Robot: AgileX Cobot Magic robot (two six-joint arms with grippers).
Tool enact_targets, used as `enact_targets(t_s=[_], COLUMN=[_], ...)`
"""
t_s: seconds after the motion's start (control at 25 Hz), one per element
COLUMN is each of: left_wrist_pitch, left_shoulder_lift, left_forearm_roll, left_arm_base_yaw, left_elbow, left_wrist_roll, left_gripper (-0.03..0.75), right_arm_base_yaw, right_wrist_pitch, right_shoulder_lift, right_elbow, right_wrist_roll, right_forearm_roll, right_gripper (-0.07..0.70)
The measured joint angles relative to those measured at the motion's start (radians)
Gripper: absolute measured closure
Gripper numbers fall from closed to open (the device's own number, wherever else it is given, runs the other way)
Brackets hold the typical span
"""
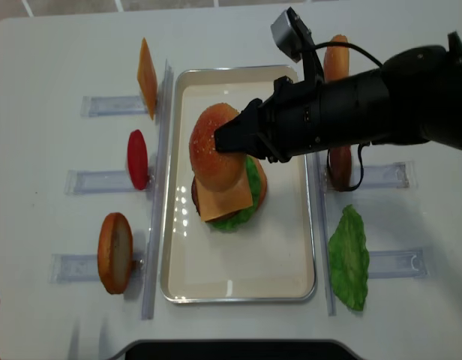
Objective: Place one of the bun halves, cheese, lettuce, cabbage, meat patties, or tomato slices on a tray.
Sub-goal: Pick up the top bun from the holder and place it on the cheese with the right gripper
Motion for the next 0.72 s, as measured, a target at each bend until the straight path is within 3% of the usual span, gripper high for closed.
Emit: enact_targets(t_s=[0.16, 0.72], left_wrist_pitch=[0.000, 0.000], left_shoulder_lift=[0.000, 0.000], left_forearm_roll=[0.000, 0.000], left_arm_base_yaw=[0.000, 0.000], left_elbow=[0.000, 0.000], left_wrist_roll=[0.000, 0.000], left_gripper=[0.326, 0.326], right_arm_base_yaw=[0.004, 0.018], right_wrist_pitch=[0.004, -0.055], right_shoulder_lift=[0.063, 0.147], right_elbow=[0.008, 0.009], right_wrist_roll=[-0.046, -0.059], right_forearm_roll=[0.045, 0.092], right_gripper=[0.436, 0.437])
